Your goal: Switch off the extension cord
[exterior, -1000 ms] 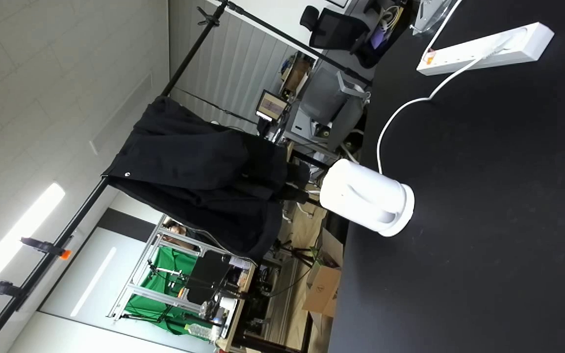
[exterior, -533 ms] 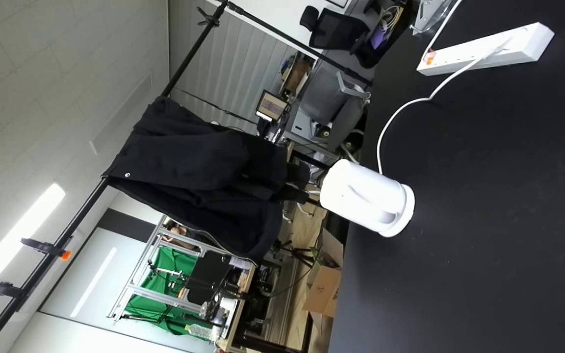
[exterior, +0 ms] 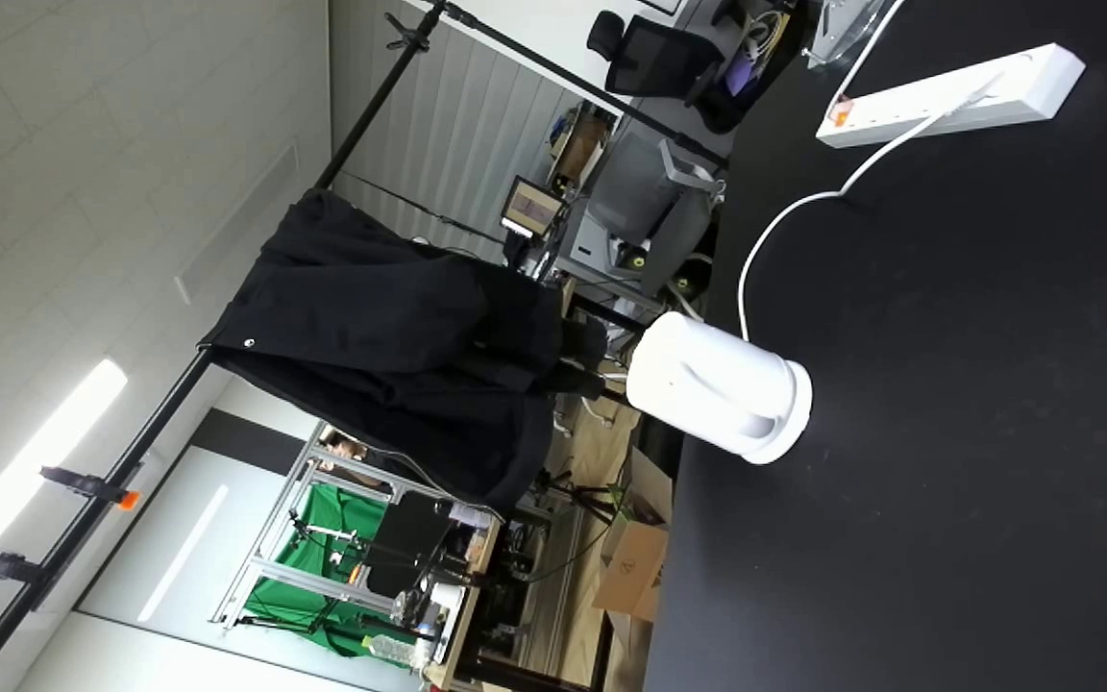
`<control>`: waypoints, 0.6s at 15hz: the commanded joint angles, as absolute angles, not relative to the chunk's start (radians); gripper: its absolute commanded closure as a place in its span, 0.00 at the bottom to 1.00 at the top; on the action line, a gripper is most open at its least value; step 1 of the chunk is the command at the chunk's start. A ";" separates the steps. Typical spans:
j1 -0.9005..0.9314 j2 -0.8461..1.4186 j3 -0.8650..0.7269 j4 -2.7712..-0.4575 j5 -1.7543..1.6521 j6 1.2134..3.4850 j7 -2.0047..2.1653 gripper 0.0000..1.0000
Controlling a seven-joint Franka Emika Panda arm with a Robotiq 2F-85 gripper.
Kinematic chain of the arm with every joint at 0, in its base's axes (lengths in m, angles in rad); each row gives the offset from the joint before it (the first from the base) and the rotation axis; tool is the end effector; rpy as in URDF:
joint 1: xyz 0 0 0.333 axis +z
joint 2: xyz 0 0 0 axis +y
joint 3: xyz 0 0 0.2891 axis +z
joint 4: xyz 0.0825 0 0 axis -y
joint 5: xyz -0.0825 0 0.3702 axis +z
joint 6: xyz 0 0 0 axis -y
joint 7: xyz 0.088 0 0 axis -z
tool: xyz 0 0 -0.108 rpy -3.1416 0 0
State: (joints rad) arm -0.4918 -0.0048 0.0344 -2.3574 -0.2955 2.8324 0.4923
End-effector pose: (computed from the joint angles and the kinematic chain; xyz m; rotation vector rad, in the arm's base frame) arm 0.4806 -0.2200 0.3635 2.7392 -0.9840 0.7098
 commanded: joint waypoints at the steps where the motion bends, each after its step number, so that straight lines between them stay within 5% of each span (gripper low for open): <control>1: -0.491 -0.010 0.035 -2.360 -0.296 2.832 0.492 0.00; 9: -0.491 -0.017 0.036 -2.360 -0.296 2.832 0.492 0.00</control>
